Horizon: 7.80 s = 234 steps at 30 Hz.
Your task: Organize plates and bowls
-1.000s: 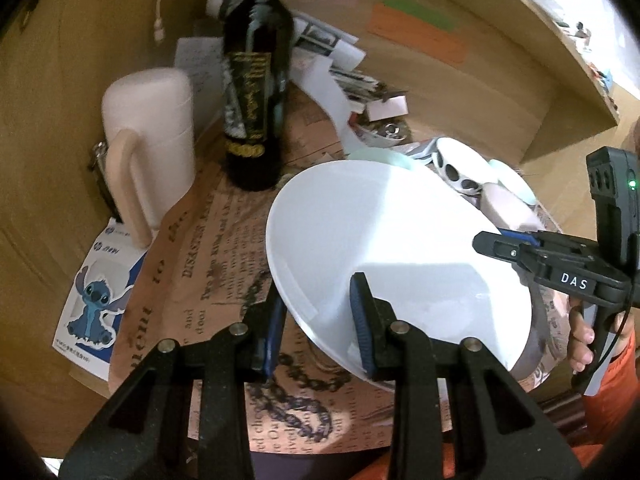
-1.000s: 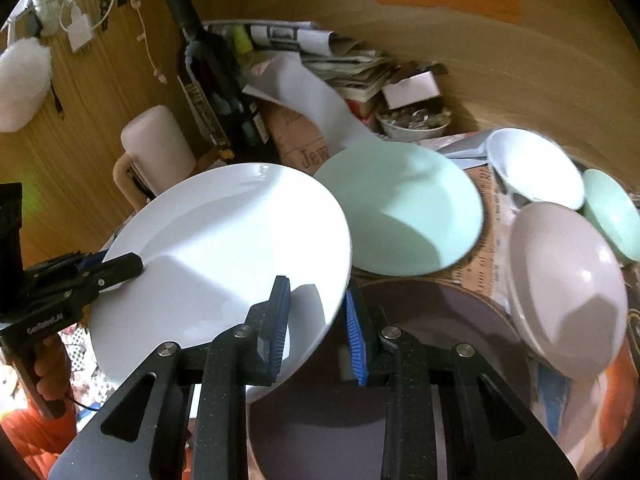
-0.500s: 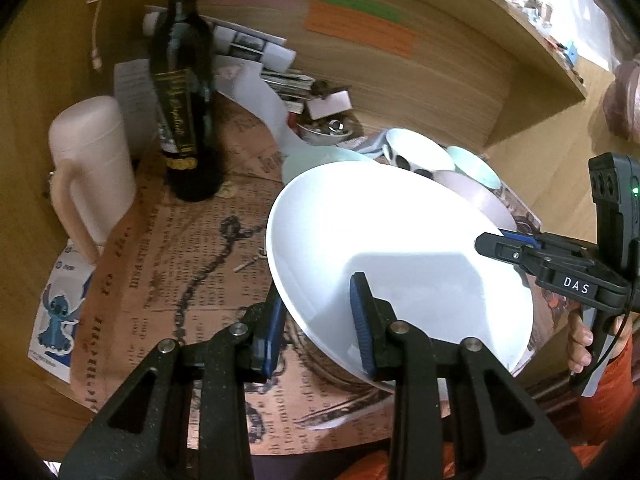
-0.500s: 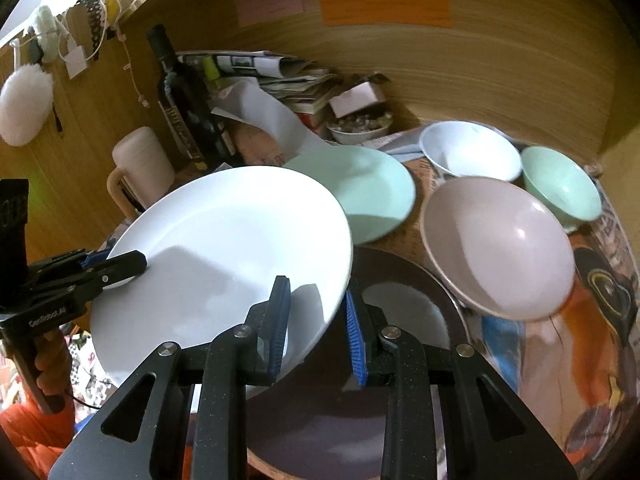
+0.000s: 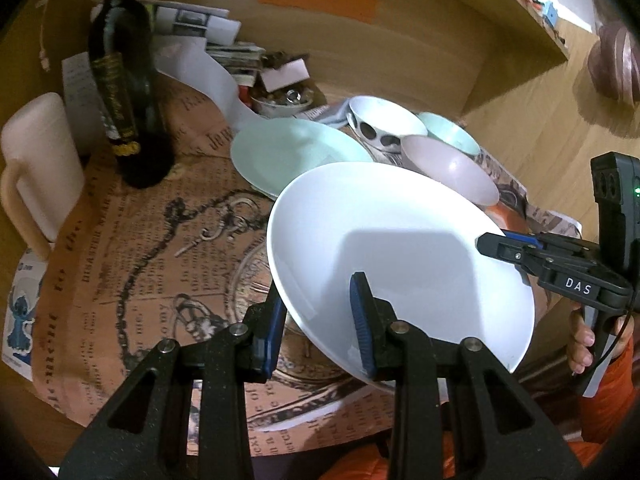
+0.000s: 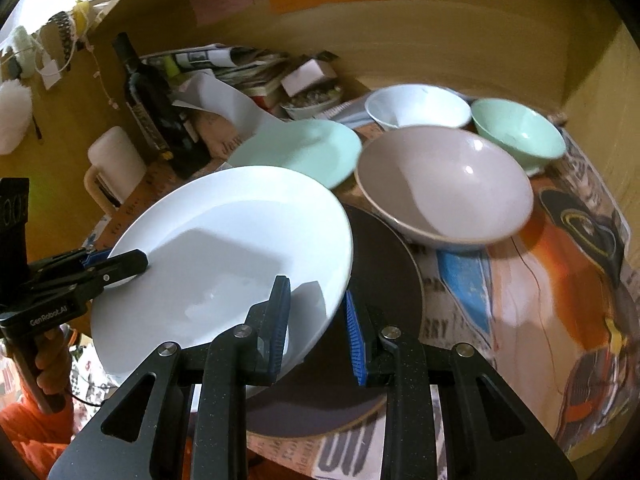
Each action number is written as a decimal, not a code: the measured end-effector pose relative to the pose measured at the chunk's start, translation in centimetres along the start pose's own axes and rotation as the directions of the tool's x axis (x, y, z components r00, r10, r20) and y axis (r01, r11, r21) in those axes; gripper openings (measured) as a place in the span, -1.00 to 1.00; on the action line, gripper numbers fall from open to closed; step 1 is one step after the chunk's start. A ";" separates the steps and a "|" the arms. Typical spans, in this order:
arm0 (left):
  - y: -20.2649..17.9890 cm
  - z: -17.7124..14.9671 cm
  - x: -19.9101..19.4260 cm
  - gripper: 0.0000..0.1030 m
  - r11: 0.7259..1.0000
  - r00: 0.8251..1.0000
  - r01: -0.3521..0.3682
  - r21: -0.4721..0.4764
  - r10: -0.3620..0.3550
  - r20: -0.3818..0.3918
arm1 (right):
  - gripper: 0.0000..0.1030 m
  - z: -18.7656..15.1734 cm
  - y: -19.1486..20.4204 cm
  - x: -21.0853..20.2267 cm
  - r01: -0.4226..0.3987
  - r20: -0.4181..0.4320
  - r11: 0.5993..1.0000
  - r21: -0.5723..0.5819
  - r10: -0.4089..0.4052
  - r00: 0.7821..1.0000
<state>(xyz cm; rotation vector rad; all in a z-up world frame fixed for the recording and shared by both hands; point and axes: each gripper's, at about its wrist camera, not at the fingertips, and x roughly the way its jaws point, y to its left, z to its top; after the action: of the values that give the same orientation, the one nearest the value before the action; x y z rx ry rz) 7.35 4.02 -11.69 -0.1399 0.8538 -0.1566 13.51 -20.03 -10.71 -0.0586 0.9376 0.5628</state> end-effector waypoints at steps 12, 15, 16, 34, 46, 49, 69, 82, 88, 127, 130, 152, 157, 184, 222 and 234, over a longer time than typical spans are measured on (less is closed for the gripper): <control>-1.4 -0.9 2.6 -0.37 1.000 0.998 0.013 0.026 -0.011 -0.068 | -0.53 -1.8 -2.0 0.9 0.020 -0.053 0.998 0.060 -0.017 0.998; -1.7 -0.9 3.1 -0.37 0.999 0.997 0.011 0.036 -0.008 -0.076 | -0.53 -2.0 -2.4 1.0 0.024 -0.061 0.997 0.069 -0.020 0.998; -1.8 -0.9 3.3 -0.37 0.999 0.997 0.010 0.039 -0.007 -0.078 | -0.53 -2.1 -2.5 1.0 0.026 -0.064 0.997 0.072 -0.021 0.998; -2.1 -0.5 4.9 -0.34 0.998 0.994 -0.005 0.055 0.011 -0.109 | -0.54 -2.3 -3.1 0.9 0.008 -0.057 0.996 0.087 -0.003 0.998; -2.8 -0.5 5.3 -0.28 0.990 0.992 -0.052 0.130 0.067 -0.111 | -0.56 -2.3 -3.1 0.6 0.006 -0.058 0.997 0.079 -0.002 0.998; -2.9 -0.5 5.4 -0.27 0.989 0.991 -0.064 0.137 0.079 -0.111 | -0.56 -2.2 -2.9 0.6 0.014 -0.058 0.997 0.070 -0.010 0.998; -1.0 -0.1 4.5 -0.05 0.990 0.991 -0.092 0.108 0.102 -0.092 | -0.53 -1.8 -3.0 -0.9 0.136 -0.014 0.991 0.014 -0.136 0.991; -0.3 2.1 0.8 0.10 0.993 0.994 -0.098 0.061 0.094 0.054 | -0.42 0.9 -1.7 -2.4 0.088 0.065 0.996 -0.003 -0.087 0.994; 0.9 4.2 -0.3 0.35 0.991 0.982 -0.133 0.019 0.130 0.134 | -0.09 3.8 -1.1 -2.5 0.073 0.133 0.997 -0.030 -0.068 0.989; 6.7 10.6 13.6 0.66 0.984 0.980 -0.181 0.001 0.180 -0.084 | -0.05 15.1 -1.6 17.1 0.023 -0.295 0.982 -0.186 -0.078 0.952; 6.9 10.5 14.1 0.57 0.986 0.982 -0.169 -0.003 0.168 -0.089 | -0.05 15.2 -1.1 17.5 0.040 -0.299 0.978 -0.204 -0.101 0.949; 7.4 9.6 15.1 -0.46 0.995 0.986 -0.090 -0.045 0.083 -0.145 | -0.61 16.1 -2.0 18.2 0.034 -0.313 0.983 -0.183 -0.090 0.946; 7.3 9.5 14.0 -0.46 0.994 0.988 -0.096 -0.049 0.090 -0.128 | -0.61 15.7 -1.3 15.9 0.036 -0.265 0.983 -0.178 -0.083 0.961; 4.6 9.4 2.2 -0.46 0.991 0.983 -0.123 -0.050 0.129 0.128 | -0.62 14.9 1.8 6.8 -0.022 -0.032 0.988 -0.156 0.017 0.999; -0.6 3.0 -2.3 -0.46 0.997 0.991 -0.077 0.017 0.075 0.111 | -0.62 4.5 1.1 -1.3 -0.049 0.056 0.997 -0.058 0.052 0.997; -0.9 0.6 -0.5 -0.46 0.998 0.999 -0.044 0.042 0.043 0.026 | -0.62 0.8 -0.1 -0.7 -0.053 0.009 0.998 0.015 0.053 0.999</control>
<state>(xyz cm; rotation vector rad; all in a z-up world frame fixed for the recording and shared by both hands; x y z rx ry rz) 7.39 3.25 -10.72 -0.0829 0.8270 -0.1317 13.87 -20.11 -9.70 -0.0176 0.9373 0.6043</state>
